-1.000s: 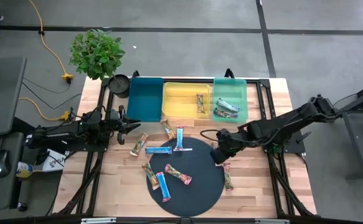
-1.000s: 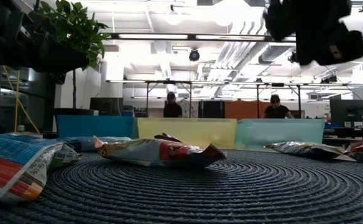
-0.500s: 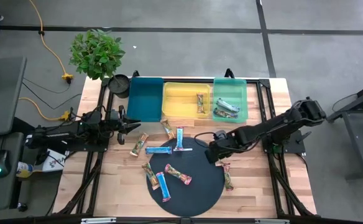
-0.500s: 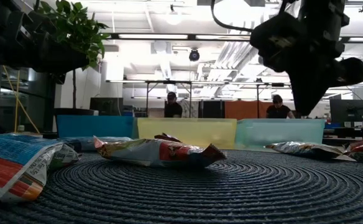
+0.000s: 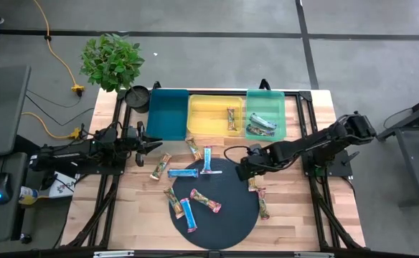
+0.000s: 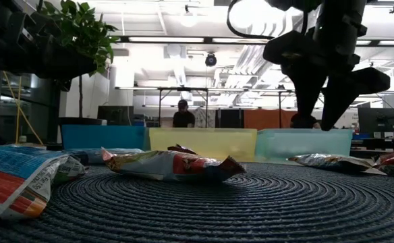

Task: Pick and place Granola Bars by type
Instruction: Put the orange granola bar into the yellow bin

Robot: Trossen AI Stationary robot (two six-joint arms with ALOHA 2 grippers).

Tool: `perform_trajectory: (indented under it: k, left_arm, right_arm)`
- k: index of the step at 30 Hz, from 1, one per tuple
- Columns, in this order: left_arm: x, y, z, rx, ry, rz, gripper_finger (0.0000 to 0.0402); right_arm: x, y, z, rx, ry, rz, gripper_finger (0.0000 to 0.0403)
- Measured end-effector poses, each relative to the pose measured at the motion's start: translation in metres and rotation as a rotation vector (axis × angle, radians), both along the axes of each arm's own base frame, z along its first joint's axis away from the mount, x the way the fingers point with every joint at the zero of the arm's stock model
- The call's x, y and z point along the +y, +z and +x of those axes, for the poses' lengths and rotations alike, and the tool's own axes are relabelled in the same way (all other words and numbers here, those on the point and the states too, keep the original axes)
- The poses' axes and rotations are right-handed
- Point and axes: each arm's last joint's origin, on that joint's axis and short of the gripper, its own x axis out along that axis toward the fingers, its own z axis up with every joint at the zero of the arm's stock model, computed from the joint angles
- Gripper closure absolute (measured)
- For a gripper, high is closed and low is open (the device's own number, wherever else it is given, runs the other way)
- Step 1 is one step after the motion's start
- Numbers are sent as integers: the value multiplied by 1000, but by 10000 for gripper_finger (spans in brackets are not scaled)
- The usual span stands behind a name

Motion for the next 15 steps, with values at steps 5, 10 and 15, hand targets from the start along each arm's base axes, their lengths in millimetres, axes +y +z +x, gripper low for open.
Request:
perform_trajectory:
  k: [5, 10, 15]
  left_arm:
    - [0, 0, 0, 0, 0, 0, 319]
    - [0, 0, 0, 1, 0, 0, 319]
    - [0, 0, 0, 0, 0, 0, 319]
  right_arm:
    - [-9, -2, 1, 23, 15, -16, 182]
    - [-14, -15, 6, 85, 35, 30, 176]
    - [-13, -28, 12, 117, 26, 51, 175]
